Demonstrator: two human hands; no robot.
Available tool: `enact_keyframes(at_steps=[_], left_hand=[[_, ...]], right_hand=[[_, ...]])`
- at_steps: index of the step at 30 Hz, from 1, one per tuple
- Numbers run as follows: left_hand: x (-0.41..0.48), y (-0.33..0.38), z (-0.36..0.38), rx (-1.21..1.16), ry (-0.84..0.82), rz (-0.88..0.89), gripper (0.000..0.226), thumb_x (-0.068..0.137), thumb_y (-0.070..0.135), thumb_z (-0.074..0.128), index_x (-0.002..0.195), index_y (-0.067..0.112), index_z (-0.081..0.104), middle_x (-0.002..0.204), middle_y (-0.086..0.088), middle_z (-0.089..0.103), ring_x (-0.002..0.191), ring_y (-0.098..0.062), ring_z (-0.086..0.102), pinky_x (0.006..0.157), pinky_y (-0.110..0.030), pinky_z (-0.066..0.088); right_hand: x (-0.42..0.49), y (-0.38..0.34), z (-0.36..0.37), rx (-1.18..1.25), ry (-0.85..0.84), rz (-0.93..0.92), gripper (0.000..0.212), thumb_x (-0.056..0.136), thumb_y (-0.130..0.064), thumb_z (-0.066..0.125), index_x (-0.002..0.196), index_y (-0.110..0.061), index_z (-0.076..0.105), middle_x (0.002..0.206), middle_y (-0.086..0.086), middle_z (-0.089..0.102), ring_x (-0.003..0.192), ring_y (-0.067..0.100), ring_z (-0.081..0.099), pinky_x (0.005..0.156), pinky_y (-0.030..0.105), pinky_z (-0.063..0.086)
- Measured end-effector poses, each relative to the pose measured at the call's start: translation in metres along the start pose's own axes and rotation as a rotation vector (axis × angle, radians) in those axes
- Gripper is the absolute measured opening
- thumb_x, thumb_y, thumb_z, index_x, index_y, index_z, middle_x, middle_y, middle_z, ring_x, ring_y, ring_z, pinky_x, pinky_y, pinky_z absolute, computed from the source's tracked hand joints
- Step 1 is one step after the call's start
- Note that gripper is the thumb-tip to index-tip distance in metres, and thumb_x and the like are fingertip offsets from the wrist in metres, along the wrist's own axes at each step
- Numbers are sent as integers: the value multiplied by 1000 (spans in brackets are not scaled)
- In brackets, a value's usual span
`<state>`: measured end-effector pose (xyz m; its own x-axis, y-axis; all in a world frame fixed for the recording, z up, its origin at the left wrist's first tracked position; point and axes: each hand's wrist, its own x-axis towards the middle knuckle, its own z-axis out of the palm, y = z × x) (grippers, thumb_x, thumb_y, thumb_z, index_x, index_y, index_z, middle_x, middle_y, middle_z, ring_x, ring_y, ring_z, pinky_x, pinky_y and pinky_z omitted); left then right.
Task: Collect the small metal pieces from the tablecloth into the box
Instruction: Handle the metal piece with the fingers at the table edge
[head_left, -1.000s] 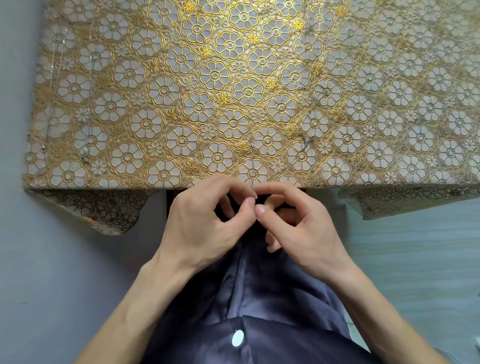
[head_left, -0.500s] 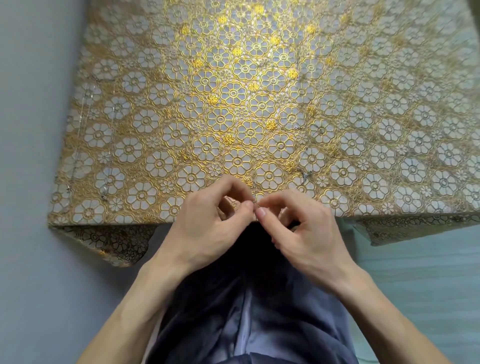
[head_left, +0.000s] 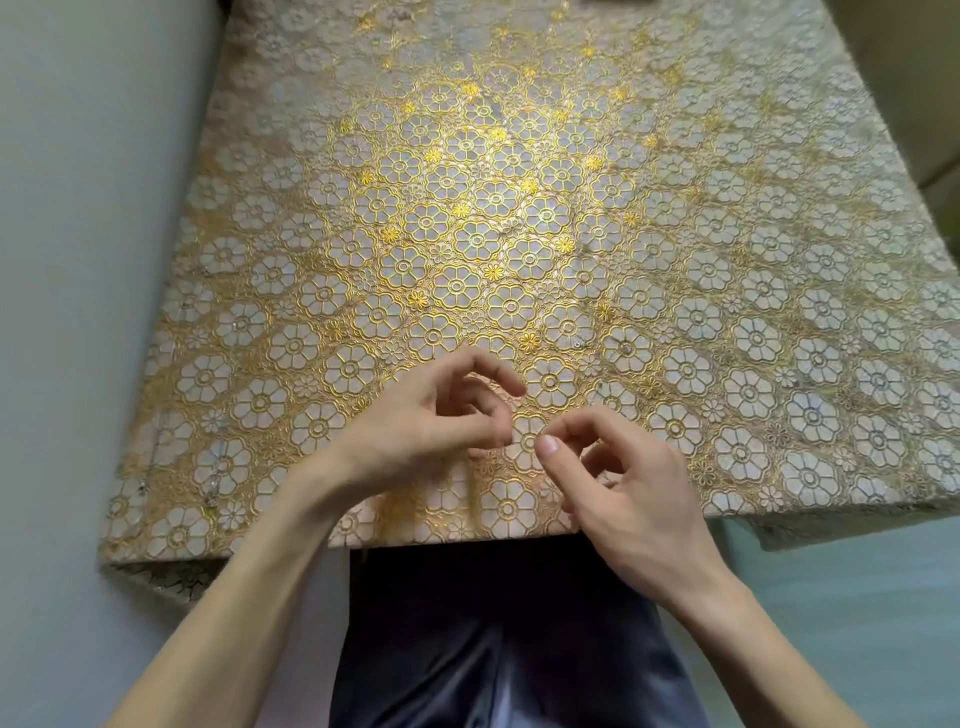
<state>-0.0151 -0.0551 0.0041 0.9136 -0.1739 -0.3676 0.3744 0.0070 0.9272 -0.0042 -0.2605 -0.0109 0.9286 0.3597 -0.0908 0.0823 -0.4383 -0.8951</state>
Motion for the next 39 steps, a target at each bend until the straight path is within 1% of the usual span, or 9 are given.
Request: enact_keyframes(at_steps=[3,5,8,11,13,16,23,28,39], left_hand=[[7,14,-8,182,-30,9,32,84,5,71,112,15,62,78,3,68,72,-7,58,65,-14,44],[11,23,-11,387,30,41,32,87,5,71,110,24,63,83,6,70,71,-5,58,62,-12,42],[9,27,-13,708,141,188,30,86,13,72,106,34,63,87,15,69,71,-6,63,61,-16,46],[0,13,-11,923,203,282,31,86,19,70,108,39,60,91,23,66,75,-5,63,66,-34,55],[-8,-3,-7,988,254,315,30,86,21,69,108,39,60,93,23,65,76,-1,59,67,-37,55],[-22,-32,0,1019,311,408,24,84,17,67,105,30,66,91,18,65,80,-1,51,71,-39,55],[-54,-68,17,972,534,436,16,86,16,71,101,20,74,105,8,70,102,-24,63,85,-47,51],[-65,-84,31,935,666,408,11,88,18,70,97,17,75,109,3,69,105,-27,62,87,-48,49],[-64,-93,38,887,740,407,10,86,19,70,95,18,76,113,3,67,110,-25,60,91,-44,48]], right_hand=[[4,-2,-2,7,25,-6,10,92,-27,71,83,-28,68,74,-13,66,61,15,64,55,20,47],[4,-4,-2,-21,36,-31,10,91,-25,72,83,-27,68,74,-14,66,63,13,63,55,12,41],[1,-3,0,-129,43,-90,11,90,-23,74,84,-28,67,75,-14,63,66,10,62,56,10,40],[-6,3,6,-232,23,-134,7,91,-29,71,87,-30,65,77,-15,61,65,8,61,57,22,49],[-13,7,11,-346,-5,-171,7,91,-37,64,88,-31,63,81,-16,61,67,5,59,59,33,53],[-24,11,16,-510,-39,-216,15,90,-45,58,90,-31,64,86,-14,62,70,11,63,55,36,53],[-36,13,14,-577,-77,-280,11,90,-38,68,94,-28,67,86,-10,63,66,13,61,53,34,52],[-37,14,12,-507,-65,-266,11,89,-38,67,95,-28,70,84,-12,61,63,12,60,57,36,54],[-18,4,32,-563,-71,-263,11,86,-35,66,85,-25,69,80,-7,62,67,23,63,59,41,55]])
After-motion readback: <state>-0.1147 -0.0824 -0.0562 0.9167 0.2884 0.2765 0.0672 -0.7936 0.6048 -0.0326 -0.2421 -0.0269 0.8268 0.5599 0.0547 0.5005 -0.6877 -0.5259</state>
